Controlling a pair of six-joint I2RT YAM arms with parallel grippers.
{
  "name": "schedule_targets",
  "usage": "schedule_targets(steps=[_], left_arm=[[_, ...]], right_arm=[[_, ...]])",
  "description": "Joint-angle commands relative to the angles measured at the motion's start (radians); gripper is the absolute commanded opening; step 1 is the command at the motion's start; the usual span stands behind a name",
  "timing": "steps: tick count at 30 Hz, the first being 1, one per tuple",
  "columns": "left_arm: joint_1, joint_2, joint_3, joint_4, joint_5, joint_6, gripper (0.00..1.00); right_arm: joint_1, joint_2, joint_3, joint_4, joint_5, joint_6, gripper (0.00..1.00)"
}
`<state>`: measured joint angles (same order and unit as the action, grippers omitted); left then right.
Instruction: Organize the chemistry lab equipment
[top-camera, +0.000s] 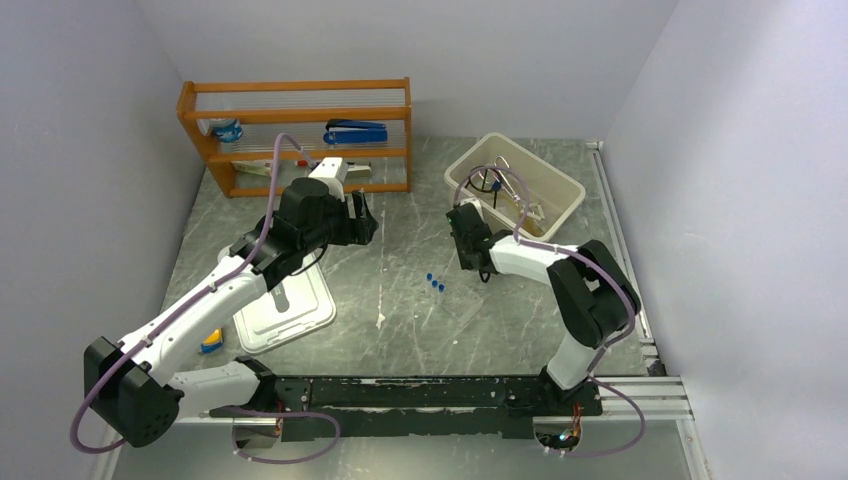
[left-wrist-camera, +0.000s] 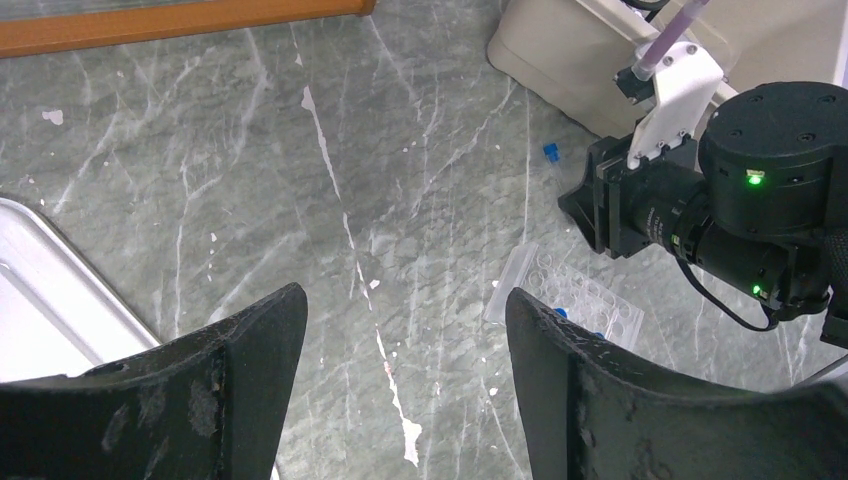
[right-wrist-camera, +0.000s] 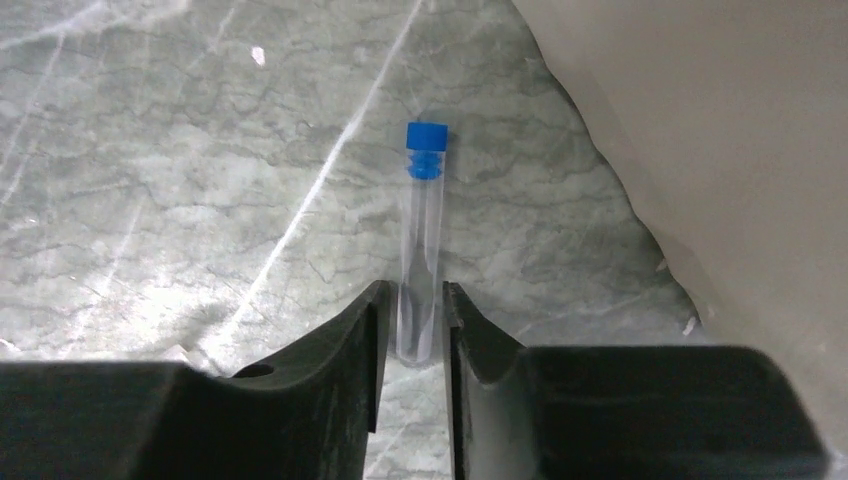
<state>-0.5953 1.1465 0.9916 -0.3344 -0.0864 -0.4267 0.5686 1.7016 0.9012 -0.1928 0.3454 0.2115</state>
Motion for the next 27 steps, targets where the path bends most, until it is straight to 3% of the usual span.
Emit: schedule_targets(steps=[1, 8, 15, 20, 27], left_arm=[[0.000, -0.001, 0.012, 0.005, -0.012, 0.000, 0.77], [0.000, -0.003, 0.019, -0.001, -0.017, 0.003, 0.77], [0.000, -0.016, 0.010, 0.003, -0.014, -0.006, 0.79], [0.000, -0.024, -0.006, 0.022, 0.004, -0.015, 0.81], [0.000, -0.032, -0.005, 0.068, 0.077, 0.023, 0.87]], right_arm=[[-0.009, 0.049, 0.034, 0.021, -0.036, -0.001, 0.33], [-0.010, 0.125, 0.066, 0.073, -0.035, 0.011, 0.32], [-0.010, 0.129, 0.081, 0.089, -0.057, 0.010, 0.10], [-0.010, 0.019, 0.049, 0.133, -0.063, 0.016, 0.05], [-0.009, -0.238, 0.039, 0.165, -0.205, 0.043, 0.04]])
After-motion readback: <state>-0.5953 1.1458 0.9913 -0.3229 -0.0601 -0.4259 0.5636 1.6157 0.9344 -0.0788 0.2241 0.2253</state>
